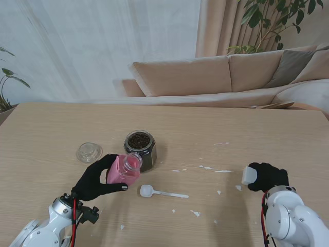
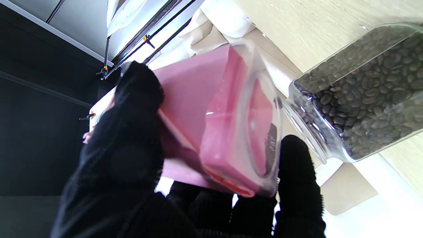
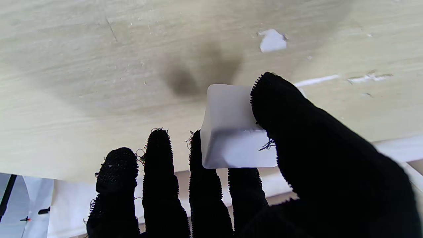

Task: Portion coffee beans from the glass jar into the coffee jar

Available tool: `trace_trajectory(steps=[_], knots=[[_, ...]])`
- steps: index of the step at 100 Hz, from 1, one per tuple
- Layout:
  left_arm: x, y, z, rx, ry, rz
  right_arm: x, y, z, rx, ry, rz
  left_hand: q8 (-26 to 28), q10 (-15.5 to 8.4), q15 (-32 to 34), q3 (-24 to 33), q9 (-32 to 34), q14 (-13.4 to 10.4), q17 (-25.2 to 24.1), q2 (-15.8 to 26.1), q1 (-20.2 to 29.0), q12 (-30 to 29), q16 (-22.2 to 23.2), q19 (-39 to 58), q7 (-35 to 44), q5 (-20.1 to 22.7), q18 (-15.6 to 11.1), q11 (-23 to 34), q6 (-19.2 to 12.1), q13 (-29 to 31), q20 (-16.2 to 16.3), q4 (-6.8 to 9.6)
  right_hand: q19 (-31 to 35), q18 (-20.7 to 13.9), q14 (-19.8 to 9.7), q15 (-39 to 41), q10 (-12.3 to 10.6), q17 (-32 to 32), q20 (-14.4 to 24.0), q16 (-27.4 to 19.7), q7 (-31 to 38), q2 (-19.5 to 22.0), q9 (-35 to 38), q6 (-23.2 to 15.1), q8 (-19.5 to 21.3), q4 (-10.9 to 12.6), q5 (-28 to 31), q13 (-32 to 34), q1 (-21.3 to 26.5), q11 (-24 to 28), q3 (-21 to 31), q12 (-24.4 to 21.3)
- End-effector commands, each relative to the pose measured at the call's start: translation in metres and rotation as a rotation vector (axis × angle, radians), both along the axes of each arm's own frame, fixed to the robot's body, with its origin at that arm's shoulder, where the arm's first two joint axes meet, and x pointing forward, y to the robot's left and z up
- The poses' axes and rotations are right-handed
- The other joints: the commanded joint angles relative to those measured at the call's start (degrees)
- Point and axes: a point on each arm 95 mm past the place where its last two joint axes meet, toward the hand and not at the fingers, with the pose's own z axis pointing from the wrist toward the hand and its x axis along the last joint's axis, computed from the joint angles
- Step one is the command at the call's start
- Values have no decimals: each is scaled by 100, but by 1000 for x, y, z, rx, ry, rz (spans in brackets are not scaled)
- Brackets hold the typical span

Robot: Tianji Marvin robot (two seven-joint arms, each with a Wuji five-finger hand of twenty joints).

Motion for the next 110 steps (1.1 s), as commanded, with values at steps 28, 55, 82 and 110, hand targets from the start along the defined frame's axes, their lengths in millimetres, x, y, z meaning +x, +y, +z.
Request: trace_trajectory(steps=[28, 55, 82, 110], knots=[[-3, -2, -1, 5, 7, -4, 13, 2, -32, -39, 92, -4, 435, -829, 50, 1845, 692, -121, 19, 1059, 1394, 494, 121, 80, 1391, 503, -28, 1096, -1085, 150, 7, 142, 89, -139, -158, 48, -90, -160, -23, 51, 620, 936, -432, -784, -165, 285, 65, -360, 57, 180, 361, 42], [-2, -1, -1, 4, 6, -3, 12, 3, -35, -83, 144, 17, 432, -820, 50, 1853, 691, -109, 19, 1048, 1394, 490, 122, 80, 1390, 505, -28, 1093, -1081, 154, 7, 143, -138, -361, -250, -102, -145, -542, -85, -14, -119, 558, -1509, -989, -747, 240, -910, -1084, -326, -23, 79, -73], [-2, -1, -1, 2, 6, 1, 8, 2, -27, -130, 185, 48, 432, -818, 50, 1852, 692, -113, 19, 1051, 1394, 493, 123, 80, 1388, 501, -28, 1095, -1080, 151, 7, 142, -566, -452, -350, -514, -248, -853, -162, -165, -796, 5, -1848, -770, -1456, 56, -2018, -1545, -973, -1359, -31, -720], [-2, 1, -1, -4, 4, 3, 0, 10, 0, -115, 135, 117, 434, -826, 50, 1853, 691, -110, 19, 1054, 1394, 493, 125, 80, 1391, 502, -28, 1096, -1082, 150, 7, 141, -2350, -314, -478, -1836, -474, -1158, -964, -981, -1172, 577, -1820, -623, -1397, -5, -2327, -1683, -1784, -2209, -1261, -991]])
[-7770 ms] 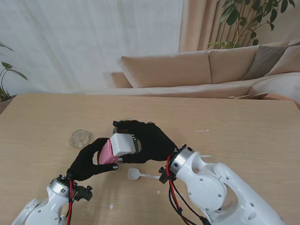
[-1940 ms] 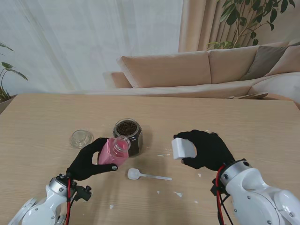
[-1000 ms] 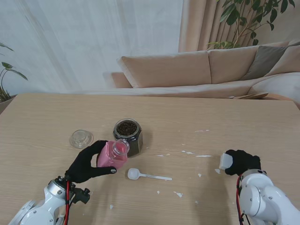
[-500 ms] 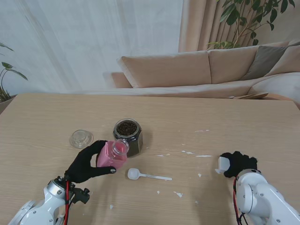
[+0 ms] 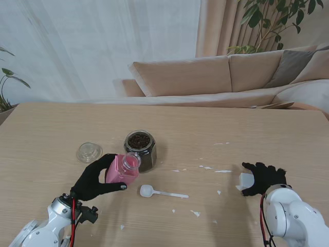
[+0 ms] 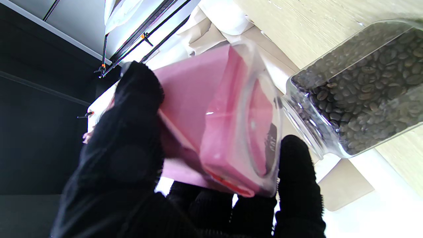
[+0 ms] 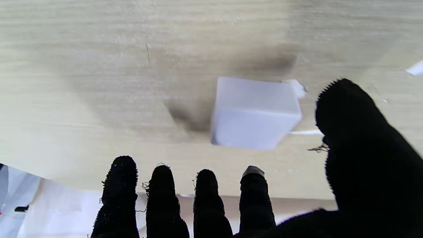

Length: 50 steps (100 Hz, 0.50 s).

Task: Portion coffee beans from the glass jar into the coffee jar

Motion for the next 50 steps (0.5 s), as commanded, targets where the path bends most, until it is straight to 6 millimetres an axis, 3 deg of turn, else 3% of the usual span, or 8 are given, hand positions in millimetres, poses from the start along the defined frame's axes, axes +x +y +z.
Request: trace_trajectory(steps=[1, 7, 17, 31, 50], knots=[[-3, -1, -1, -3, 4, -9, -4, 10, 6, 32, -24, 31, 433, -827, 50, 1852, 690, -111, 19, 1055, 1394, 492, 124, 80, 1388, 499, -28, 1096, -1083, 150, 7, 141, -245, 82, -182, -163, -135, -84, -142, -145, -75, 73, -146, 152, 71, -64, -116, -85, -266, 45, -28, -52], [-3, 0, -2, -4, 2, -5, -5, 18, 13, 60, -66, 66, 433, -826, 54, 1852, 687, -111, 19, 1054, 1394, 493, 126, 80, 1389, 502, -28, 1096, -1083, 153, 7, 141, -301, 138, -189, -227, -175, 19, -183, -218, 47, 102, -72, 399, 183, -22, 83, 121, -313, 663, 179, 37], [-4, 2, -5, -12, 6, 1, -6, 35, 25, 121, -135, 134, 433, -821, 57, 1855, 687, -96, 16, 1055, 1394, 497, 130, 72, 1390, 505, -30, 1100, -1080, 144, 4, 143, -183, 207, -245, -166, -195, 234, -156, -251, 222, -5, 536, 909, 246, 31, 588, 508, -108, 1041, 635, -185], [-8, 5, -10, -20, 17, -1, -8, 68, 33, 203, -180, 262, 428, -818, 56, 1852, 685, -95, 12, 1055, 1394, 495, 129, 56, 1381, 499, -30, 1097, -1072, 140, -2, 140, 240, 214, -215, 60, -148, 461, -43, -188, 542, 56, 1341, 876, 496, 174, 766, 850, 308, 1056, 961, -296], [-14, 11, -14, -38, 22, 0, -7, 114, 29, 325, -174, 409, 421, -820, 54, 1851, 678, -102, 10, 1063, 1394, 500, 127, 49, 1368, 490, -31, 1096, -1064, 134, -3, 139, 919, 134, -155, 514, -233, 654, 81, 15, 752, 54, 1867, 852, 767, 315, 989, 1062, 674, 1024, 1406, -288]])
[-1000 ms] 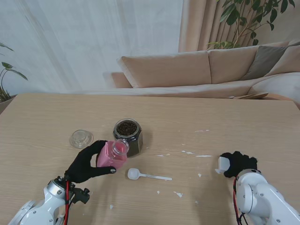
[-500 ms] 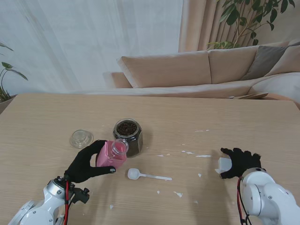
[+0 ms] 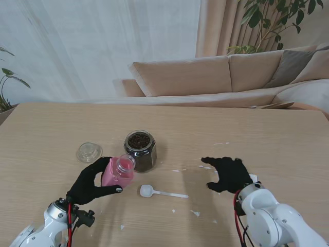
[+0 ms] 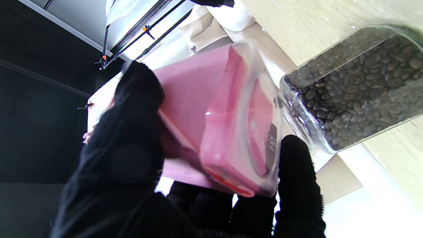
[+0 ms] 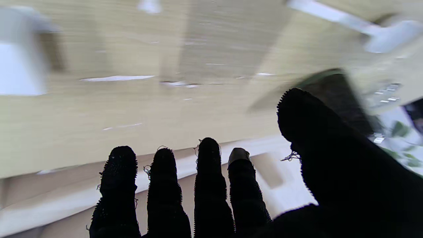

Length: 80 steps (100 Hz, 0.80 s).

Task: Portion coffee beans from the glass jar into the coffee jar

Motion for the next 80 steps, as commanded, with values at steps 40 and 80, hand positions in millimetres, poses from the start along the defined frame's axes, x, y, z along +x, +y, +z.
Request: trace_trajectory(steps=[40, 80], knots=[[-8, 12, -9, -29, 7, -7, 13, 85, -27, 162, 57, 211, 425, -805, 57, 1861, 682, -87, -4, 1056, 1394, 503, 127, 22, 1357, 494, -22, 1093, -1054, 134, -9, 139, 952, -155, 41, 970, -175, 226, 332, 551, 450, -142, 789, -101, 354, 44, 511, 259, 467, 227, 558, 85], [-8, 12, -9, -50, 13, -20, 20, 121, -53, 140, 54, 269, 424, -810, 58, 1857, 678, -90, -2, 1061, 1394, 504, 125, 17, 1350, 490, -22, 1094, -1057, 133, -6, 137, 1175, -127, 81, 1352, -262, 367, 355, 707, 719, -357, 1408, -85, 401, 3, 760, 494, 575, 720, 799, 297]])
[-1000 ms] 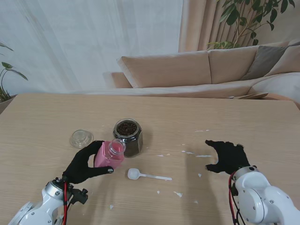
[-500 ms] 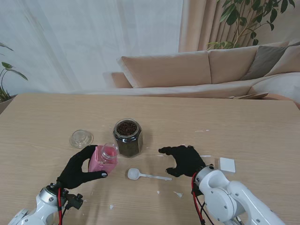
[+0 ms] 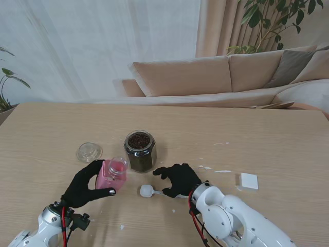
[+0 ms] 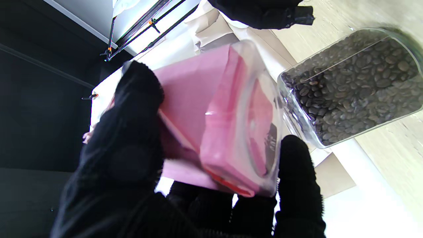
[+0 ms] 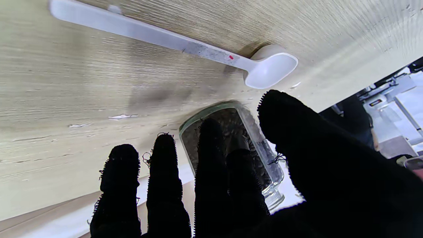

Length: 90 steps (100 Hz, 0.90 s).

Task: Portion coffee beans from the glass jar into the coffee jar

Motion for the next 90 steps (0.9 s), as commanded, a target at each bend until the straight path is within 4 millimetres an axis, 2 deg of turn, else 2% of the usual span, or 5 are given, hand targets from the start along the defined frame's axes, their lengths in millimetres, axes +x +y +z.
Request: trace_trajectory(steps=[1, 28, 42, 62, 90], knots=[[-3, -2, -1, -1, 2, -15, -4, 6, -7, -22, 2, 1, 425, -810, 57, 1857, 678, -88, -2, 1060, 1394, 505, 125, 17, 1352, 492, -22, 1095, -1056, 132, -6, 137, 163, -68, 65, 120, -160, 50, 94, 116, 132, -178, 230, -122, 107, -1, 123, 113, 212, 161, 151, 70], [-2, -1, -1, -4, -1, -12, -9, 14, -25, -59, -29, -10, 426, -812, 57, 1854, 685, -93, -2, 1060, 1394, 505, 123, 16, 1352, 493, -22, 1096, -1064, 137, -3, 138, 308, -61, 60, 282, -50, 80, 75, 161, 678, -520, 362, 40, 358, -132, 267, 140, 118, 597, 318, 258], [-2, -1, -1, -3, -1, -11, -8, 15, -33, -44, -21, -19, 427, -802, 58, 1861, 685, -86, -2, 1056, 1394, 505, 124, 15, 1353, 498, -22, 1095, -1053, 138, -2, 140, 412, -48, 67, 446, -170, 150, 99, 233, 1027, -959, 388, -30, 643, -194, 348, 212, 165, 1160, 584, 469], [-2, -1, -1, -1, -2, -9, -8, 17, -39, -33, -22, -28, 425, -811, 53, 1862, 680, -92, -2, 1057, 1394, 503, 121, 14, 1349, 495, -22, 1090, -1058, 134, -1, 139, 507, -66, 32, 481, -359, 283, 115, 229, 1140, -1044, 716, -148, 695, -235, 454, 365, 229, 1175, 642, 440], [-1, -2, -1, 1, -2, -6, -8, 18, -44, -29, -33, -35, 425, -807, 52, 1865, 684, -92, -2, 1054, 1394, 504, 121, 14, 1351, 500, -22, 1090, -1059, 139, 0, 138, 609, -91, -67, 529, -564, 447, 90, 195, 1155, -1387, 1439, -212, 551, -808, 675, 619, 603, 1169, 489, 407]])
